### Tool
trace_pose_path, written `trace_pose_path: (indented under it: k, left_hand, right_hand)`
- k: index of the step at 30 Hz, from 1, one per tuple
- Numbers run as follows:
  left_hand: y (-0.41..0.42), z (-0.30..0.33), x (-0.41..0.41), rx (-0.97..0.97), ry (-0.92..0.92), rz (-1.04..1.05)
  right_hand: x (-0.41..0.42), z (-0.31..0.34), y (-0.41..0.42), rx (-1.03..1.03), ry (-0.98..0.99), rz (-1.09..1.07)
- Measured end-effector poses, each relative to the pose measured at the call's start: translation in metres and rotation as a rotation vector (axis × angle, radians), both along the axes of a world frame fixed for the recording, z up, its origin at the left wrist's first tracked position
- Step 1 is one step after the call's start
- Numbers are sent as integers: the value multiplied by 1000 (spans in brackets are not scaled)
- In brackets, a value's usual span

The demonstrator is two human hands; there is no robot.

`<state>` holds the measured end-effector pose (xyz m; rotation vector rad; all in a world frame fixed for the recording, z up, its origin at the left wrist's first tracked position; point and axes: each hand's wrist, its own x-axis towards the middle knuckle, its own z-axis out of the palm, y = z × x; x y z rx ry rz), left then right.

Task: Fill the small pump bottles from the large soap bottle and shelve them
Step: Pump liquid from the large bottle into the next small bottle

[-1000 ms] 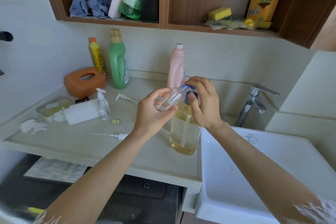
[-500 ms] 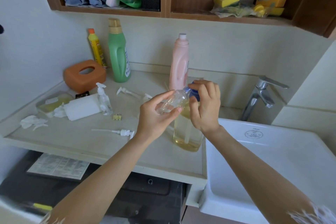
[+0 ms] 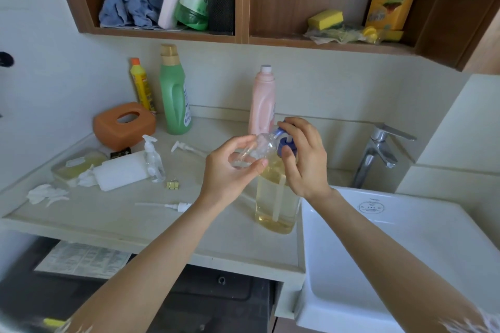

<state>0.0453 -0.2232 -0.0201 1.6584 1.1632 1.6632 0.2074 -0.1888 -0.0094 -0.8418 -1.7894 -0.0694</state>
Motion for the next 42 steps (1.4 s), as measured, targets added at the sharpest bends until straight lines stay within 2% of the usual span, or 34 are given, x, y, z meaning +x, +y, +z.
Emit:
trace_pose_path:
  k: [9, 17, 26, 34, 38, 42]
  left_hand:
    - [2, -9, 6, -3, -35, 15]
    - [1, -16, 7, -67, -53, 6]
    - [-5, 5, 6, -46, -15, 6]
    - [-6, 1, 10, -21, 20, 7]
    - [-3, -5, 12, -16, 30, 37]
    - [0, -12, 13, -41, 13, 89]
  right_hand:
    - [-12, -15, 9, 116, 85, -55]
    - [-13, -14, 5, 42, 102, -103]
    - [-3, 8, -2, -44, 87, -17]
    - [-7, -13, 8, 83, 51, 15]
    - [-10, -21, 14, 132, 66, -34]
    - [-15, -18, 12, 97, 117, -113]
